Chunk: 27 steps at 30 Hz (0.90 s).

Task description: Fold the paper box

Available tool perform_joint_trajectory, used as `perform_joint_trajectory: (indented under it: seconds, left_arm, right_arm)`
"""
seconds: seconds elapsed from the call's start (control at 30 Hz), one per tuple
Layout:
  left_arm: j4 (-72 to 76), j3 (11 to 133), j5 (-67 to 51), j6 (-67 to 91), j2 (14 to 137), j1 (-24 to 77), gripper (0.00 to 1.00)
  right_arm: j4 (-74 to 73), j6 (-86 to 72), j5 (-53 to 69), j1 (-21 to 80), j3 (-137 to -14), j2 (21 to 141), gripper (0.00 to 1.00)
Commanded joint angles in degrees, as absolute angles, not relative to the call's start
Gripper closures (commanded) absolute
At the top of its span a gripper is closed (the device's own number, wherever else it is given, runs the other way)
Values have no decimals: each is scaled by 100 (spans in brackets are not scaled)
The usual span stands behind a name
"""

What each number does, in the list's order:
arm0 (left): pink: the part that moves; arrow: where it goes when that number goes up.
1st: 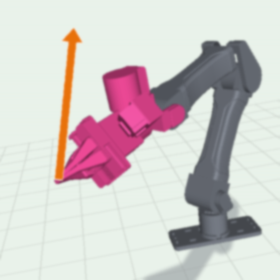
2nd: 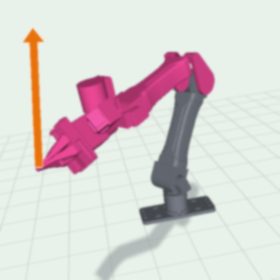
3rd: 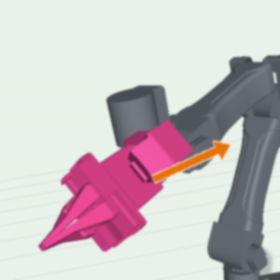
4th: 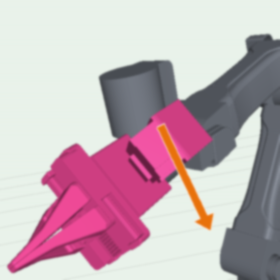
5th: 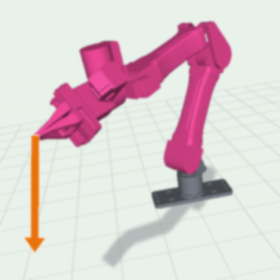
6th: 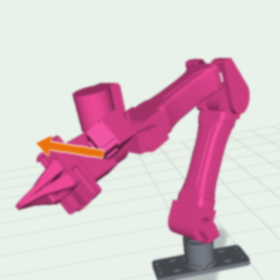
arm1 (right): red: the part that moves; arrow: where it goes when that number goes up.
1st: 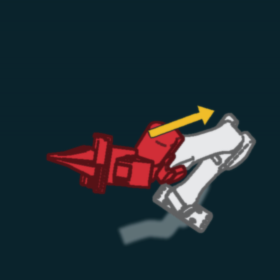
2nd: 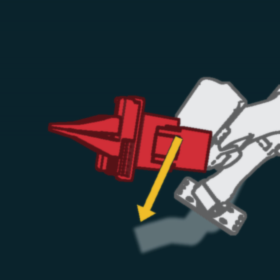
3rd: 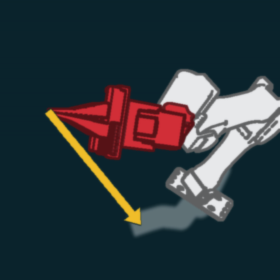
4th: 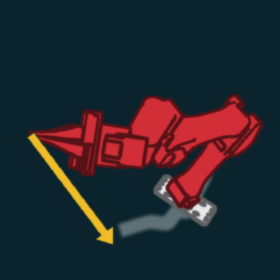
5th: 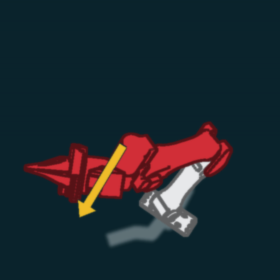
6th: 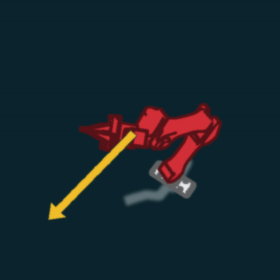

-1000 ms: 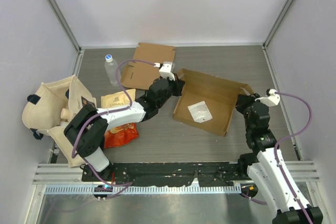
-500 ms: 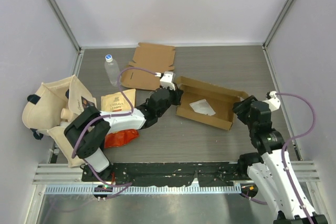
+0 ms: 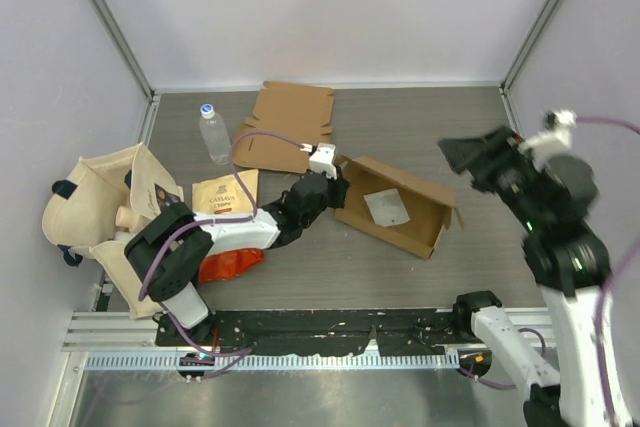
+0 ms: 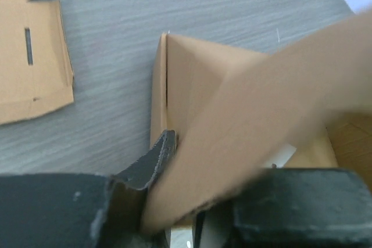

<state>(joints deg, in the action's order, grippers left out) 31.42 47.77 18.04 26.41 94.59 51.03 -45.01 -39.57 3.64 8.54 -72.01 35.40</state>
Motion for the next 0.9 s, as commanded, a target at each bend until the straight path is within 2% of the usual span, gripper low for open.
perform_joint_trajectory:
  seconds: [0.0, 0.03, 0.07, 0.1, 0.17, 0.3, 0.4, 0.43, 0.57, 0.7, 0.73, 0.87]
  left_arm:
    - [2672, 4659, 1759, 2593, 9194, 5159, 79]
    - [2715, 4493, 1723, 2601, 9115, 5168, 77]
    - [2838, 4387, 1705, 2645, 8966, 5159, 69]
    - [2856, 4299, 1653, 2724, 8878, 5159, 63]
    - [2412, 4166, 1591, 2891, 8676, 5159, 50]
    - [1585, 3692, 1047, 3312, 7633, 5159, 40]
    - [468, 3446, 144, 3717, 6562, 5142, 41]
    - [196, 3463, -625, 3692, 6296, 5133, 44]
    - [-1045, 3927, -1055, 3656, 5467, 5080, 43]
    - [-1029, 5024, -976, 3700, 6343, 4756, 44]
    - [-637, 5140, -1019, 3770, 6624, 4650, 48]
    - [464, 5633, -1835, 4069, 8317, 4553, 52]
  right_arm:
    - [-2350, -4824, 2205, 879, -6365, 5342, 27]
    - [-1816, -4956, 2380, 879, -6259, 5535, 27]
    - [-1489, -5148, 2843, 931, -5918, 5755, 28]
    - [-1181, -5464, 2848, 1019, -5724, 6044, 32]
    - [-451, -5589, 2603, 1378, -5102, 6169, 33]
    - [831, -5993, 2154, 2020, -4115, 6415, 33]
    - [1046, -5969, 1926, 2144, -3613, 6460, 35]
    - [1072, -5759, 1916, 2153, -3525, 6425, 34]
    - [932, -4967, 1889, 2153, -3270, 6547, 34]
    - [1000, -4773, 1898, 2145, -2989, 6767, 34]
    - [976, -4738, 1959, 2153, -2962, 6794, 35]
    - [406, -4492, 1829, 2145, -3206, 6252, 34]
